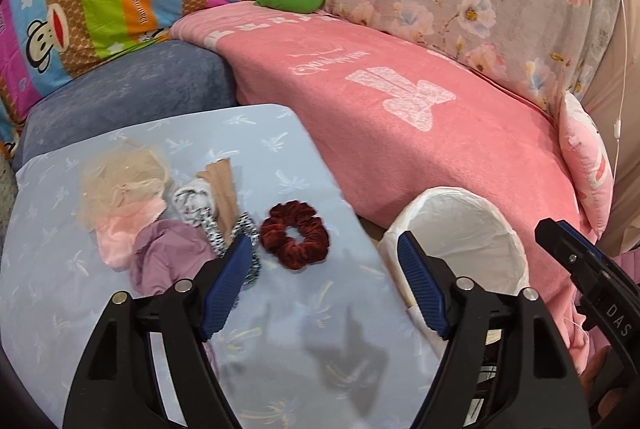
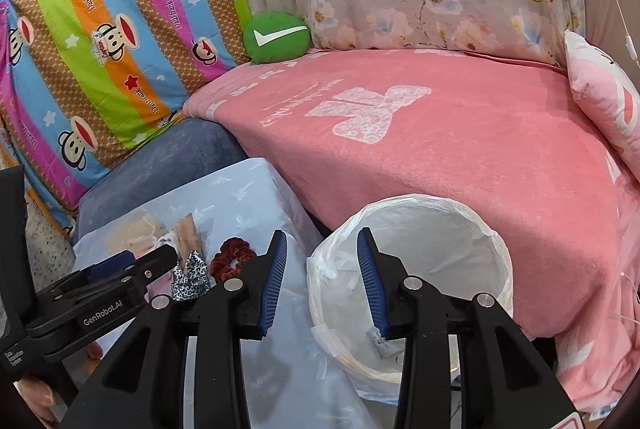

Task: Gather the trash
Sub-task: 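Withdraw both open tools from the bin toward the pile, then grasp the purple cloth bag with the left tool while the right tool approaches the pile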

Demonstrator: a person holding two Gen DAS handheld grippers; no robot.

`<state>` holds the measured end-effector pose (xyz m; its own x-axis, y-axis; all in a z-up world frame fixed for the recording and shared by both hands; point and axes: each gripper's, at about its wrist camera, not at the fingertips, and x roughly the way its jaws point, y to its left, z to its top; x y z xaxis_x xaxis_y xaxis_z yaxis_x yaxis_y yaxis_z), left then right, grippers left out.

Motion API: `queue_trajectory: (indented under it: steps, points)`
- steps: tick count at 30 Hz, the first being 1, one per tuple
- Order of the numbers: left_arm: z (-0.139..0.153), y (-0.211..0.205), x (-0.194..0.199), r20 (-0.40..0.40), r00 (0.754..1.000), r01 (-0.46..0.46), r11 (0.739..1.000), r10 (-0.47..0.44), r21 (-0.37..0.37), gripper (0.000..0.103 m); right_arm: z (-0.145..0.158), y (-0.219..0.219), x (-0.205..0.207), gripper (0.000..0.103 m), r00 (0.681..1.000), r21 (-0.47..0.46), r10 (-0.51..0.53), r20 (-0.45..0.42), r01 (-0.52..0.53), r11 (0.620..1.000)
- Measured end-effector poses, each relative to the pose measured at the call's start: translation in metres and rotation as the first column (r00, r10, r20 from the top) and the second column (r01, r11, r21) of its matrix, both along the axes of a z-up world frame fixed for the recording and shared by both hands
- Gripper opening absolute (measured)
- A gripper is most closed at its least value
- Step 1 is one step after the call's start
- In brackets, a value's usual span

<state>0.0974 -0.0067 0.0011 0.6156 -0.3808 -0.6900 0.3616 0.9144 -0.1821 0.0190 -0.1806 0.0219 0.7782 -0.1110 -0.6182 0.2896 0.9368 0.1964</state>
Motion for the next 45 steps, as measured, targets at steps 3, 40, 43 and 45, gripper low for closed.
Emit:
queue_trajectory:
  steps: [3, 40, 43, 45]
  points:
    - [-0.005, 0.016, 0.002, -0.008, 0.999, -0.035, 0.999, 0.035, 0.011, 0.076, -0.005, 0.012, 0.006, 0.039, 1.0, 0.005, 0.026, -0.011, -0.026, 1.0]
    - [-0.109, 0.121, 0.051, -0.337, 0.93, -0.165, 0.986, 0.148, -0.02, 0.034, -0.075, 0.141, 0.085, 0.044, 0.95, 0.051, 0.257, -0.176, -0.252, 0.966]
    - [-0.108, 0.127, 0.05, -0.335, 0.931, -0.162, 0.986, 0.143, -0.03, 0.021, -0.081, 0.15, 0.093, 0.044, 0.942, 0.055, 0.277, -0.189, -0.271, 0.961]
    - [-0.105, 0.131, 0.048, -0.332, 0.933, -0.158, 0.987, 0.136, -0.04, 0.015, -0.086, 0.157, 0.099, 0.044, 0.936, 0.054, 0.292, -0.196, -0.287, 0.956]
